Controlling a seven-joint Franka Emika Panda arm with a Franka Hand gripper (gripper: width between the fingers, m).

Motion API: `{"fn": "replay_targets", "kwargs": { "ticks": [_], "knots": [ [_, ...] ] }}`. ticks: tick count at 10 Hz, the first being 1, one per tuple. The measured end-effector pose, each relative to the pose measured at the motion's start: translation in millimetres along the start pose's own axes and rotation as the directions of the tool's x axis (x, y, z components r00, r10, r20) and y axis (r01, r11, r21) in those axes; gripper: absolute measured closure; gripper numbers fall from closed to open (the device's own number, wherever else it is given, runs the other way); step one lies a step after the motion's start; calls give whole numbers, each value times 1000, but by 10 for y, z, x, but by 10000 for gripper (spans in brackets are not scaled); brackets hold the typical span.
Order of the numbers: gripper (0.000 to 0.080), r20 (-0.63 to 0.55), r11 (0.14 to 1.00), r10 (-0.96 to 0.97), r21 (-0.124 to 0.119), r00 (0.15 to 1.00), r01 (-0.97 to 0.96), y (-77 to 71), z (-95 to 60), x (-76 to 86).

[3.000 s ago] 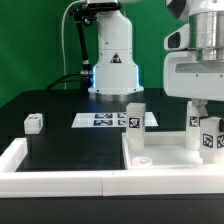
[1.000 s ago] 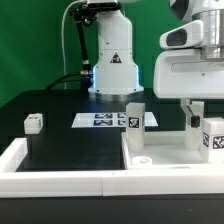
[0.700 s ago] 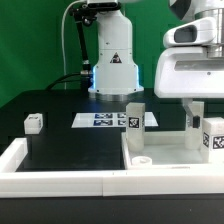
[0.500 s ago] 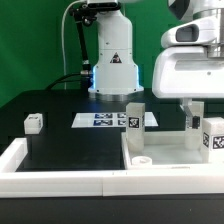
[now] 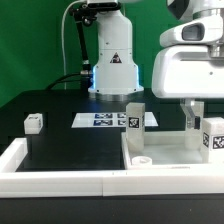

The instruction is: Assemble square table

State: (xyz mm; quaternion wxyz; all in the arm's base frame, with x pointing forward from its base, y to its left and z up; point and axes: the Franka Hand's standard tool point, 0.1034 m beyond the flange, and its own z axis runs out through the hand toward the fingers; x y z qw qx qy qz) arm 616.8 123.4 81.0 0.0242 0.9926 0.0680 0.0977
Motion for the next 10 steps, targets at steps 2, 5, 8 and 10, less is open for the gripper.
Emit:
{"fn": "replay_targets", "kwargs": {
  "ticks": [2, 5, 8, 10],
  "knots": [
    [509, -1, 1000, 1, 0, 1000, -1, 1, -3, 4],
    [507, -1, 1000, 23, 0, 1000, -23, 4, -3, 5],
    [507, -4, 980, 199, 5, 980, -199, 3, -3, 8],
    [506, -19, 926, 378, 9, 926, -378, 2, -4, 9]
  ]
}}
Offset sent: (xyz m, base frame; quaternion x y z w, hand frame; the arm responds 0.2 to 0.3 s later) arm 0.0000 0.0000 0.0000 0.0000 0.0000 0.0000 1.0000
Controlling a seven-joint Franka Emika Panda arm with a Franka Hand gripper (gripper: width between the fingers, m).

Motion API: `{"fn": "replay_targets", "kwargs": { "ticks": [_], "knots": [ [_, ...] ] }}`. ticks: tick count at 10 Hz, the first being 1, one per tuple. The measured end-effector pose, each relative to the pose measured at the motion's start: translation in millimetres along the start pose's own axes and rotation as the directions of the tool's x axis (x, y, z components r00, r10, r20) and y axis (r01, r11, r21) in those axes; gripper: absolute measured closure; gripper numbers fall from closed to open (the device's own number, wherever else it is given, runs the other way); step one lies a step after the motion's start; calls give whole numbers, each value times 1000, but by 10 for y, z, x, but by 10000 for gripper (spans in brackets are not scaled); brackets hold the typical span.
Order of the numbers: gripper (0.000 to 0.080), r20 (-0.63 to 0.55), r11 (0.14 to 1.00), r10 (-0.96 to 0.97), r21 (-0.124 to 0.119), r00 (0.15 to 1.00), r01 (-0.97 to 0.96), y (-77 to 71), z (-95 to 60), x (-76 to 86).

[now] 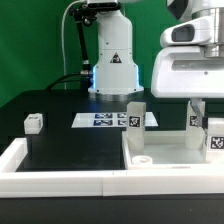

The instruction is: Assemble square table

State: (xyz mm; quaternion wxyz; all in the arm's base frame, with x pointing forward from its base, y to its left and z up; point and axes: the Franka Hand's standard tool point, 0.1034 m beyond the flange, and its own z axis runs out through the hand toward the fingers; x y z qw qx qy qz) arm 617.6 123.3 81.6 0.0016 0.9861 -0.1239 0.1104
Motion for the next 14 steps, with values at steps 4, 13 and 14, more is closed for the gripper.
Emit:
{"fn": "replay_targets", "kwargs": {
  "ticks": [4, 13, 14],
  "knots": [
    [499, -11, 972, 233, -23, 972, -234, 115, 1, 24],
    [181, -19, 916, 398, -51, 917, -399, 304, -2, 57],
    [159, -19, 924, 380, -46, 925, -380, 277, -33, 63]
  ]
}}
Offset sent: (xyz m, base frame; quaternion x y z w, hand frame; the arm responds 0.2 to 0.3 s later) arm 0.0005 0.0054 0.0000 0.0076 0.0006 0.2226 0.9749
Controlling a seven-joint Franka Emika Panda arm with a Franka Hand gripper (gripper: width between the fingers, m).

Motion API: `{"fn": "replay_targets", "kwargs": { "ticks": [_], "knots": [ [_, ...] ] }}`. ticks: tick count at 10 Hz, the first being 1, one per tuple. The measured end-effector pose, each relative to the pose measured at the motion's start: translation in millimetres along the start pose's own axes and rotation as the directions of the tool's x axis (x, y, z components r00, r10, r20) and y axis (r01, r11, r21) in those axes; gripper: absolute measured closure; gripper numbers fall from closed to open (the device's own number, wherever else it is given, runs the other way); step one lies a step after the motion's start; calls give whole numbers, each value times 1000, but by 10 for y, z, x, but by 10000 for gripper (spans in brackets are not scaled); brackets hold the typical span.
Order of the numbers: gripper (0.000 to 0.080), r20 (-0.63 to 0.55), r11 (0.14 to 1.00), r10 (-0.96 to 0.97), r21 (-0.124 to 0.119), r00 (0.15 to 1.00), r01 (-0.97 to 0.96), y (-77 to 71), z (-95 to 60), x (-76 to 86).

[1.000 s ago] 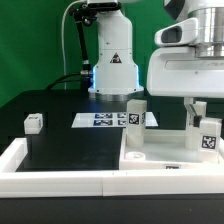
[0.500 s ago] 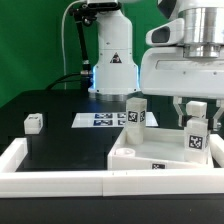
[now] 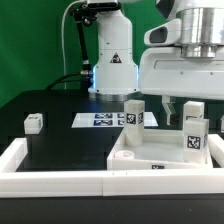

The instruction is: Assemble square table

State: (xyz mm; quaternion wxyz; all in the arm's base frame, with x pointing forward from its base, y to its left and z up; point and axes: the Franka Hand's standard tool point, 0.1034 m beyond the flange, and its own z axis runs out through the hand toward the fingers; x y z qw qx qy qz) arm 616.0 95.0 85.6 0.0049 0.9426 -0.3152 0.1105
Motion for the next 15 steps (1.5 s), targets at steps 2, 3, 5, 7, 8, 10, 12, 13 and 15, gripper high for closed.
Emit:
{"fn": "replay_targets", "kwargs": {
  "ticks": [2, 3, 5, 7, 8, 10, 12, 13, 15],
  "knots": [
    [151, 5, 999, -33, 9, 999, 33, 43, -88, -43],
    [151, 14, 998, -54, 12, 998, 53, 144, -173, -83],
    [151, 23, 993, -112, 26, 994, 111, 333, -287, -30],
    [151, -21, 964, -261, 47, 965, 262, 575, -366, 165],
    [151, -32, 955, -294, 45, 955, 295, 678, -367, 193],
    [151, -29, 956, -288, 42, 957, 289, 711, -359, 192],
    [151, -29, 956, -289, 42, 957, 290, 711, -357, 190],
    [151, -32, 949, -312, 39, 950, 313, 726, -351, 199],
    [151, -51, 875, -483, 20, 874, 484, 948, -307, 306]
  ]
}}
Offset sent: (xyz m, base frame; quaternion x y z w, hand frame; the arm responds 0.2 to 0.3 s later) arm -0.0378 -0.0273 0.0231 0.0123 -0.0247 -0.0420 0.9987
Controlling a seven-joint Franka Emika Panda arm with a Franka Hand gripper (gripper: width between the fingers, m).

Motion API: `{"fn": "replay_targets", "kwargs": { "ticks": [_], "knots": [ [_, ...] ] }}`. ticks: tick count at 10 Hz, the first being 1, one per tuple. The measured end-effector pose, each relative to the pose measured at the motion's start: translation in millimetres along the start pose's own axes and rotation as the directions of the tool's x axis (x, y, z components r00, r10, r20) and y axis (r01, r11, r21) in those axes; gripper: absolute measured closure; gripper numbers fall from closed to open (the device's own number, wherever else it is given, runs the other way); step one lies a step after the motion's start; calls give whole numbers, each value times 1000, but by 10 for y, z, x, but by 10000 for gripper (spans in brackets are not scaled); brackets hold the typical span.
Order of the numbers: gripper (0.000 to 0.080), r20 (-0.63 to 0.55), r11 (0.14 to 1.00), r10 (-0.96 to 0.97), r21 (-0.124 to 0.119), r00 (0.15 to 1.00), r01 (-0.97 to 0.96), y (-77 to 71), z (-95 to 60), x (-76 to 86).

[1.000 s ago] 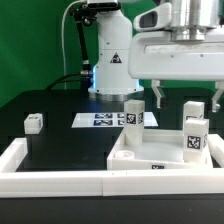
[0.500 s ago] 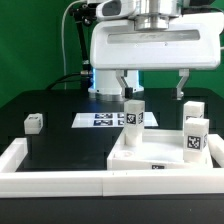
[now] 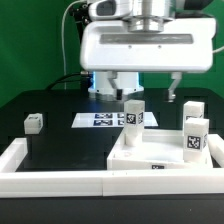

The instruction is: Assemble square table

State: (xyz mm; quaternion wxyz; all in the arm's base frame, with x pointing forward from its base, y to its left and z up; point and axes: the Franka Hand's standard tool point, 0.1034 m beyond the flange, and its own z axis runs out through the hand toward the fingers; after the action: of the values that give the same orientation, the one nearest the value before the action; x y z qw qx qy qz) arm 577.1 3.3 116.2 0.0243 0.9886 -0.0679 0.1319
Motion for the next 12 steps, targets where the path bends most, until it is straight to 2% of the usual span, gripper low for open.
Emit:
{"fn": "replay_targets", "kwargs": {
  "ticks": [1, 3, 5, 8, 10, 12],
  "knots": [
    [151, 3, 999, -43, -6, 999, 43, 104, 25, -53],
    [151, 10, 997, -76, -16, 997, 76, 514, 59, -81],
    [151, 11, 998, -63, -22, 998, 63, 632, 66, -72],
    [151, 14, 999, -34, -36, 999, 34, 894, 75, -71],
    [151, 33, 992, -112, -47, 993, 114, 1192, 105, -157],
    [151, 54, 994, -96, -52, 994, 99, 1408, 133, -283]
  ]
}}
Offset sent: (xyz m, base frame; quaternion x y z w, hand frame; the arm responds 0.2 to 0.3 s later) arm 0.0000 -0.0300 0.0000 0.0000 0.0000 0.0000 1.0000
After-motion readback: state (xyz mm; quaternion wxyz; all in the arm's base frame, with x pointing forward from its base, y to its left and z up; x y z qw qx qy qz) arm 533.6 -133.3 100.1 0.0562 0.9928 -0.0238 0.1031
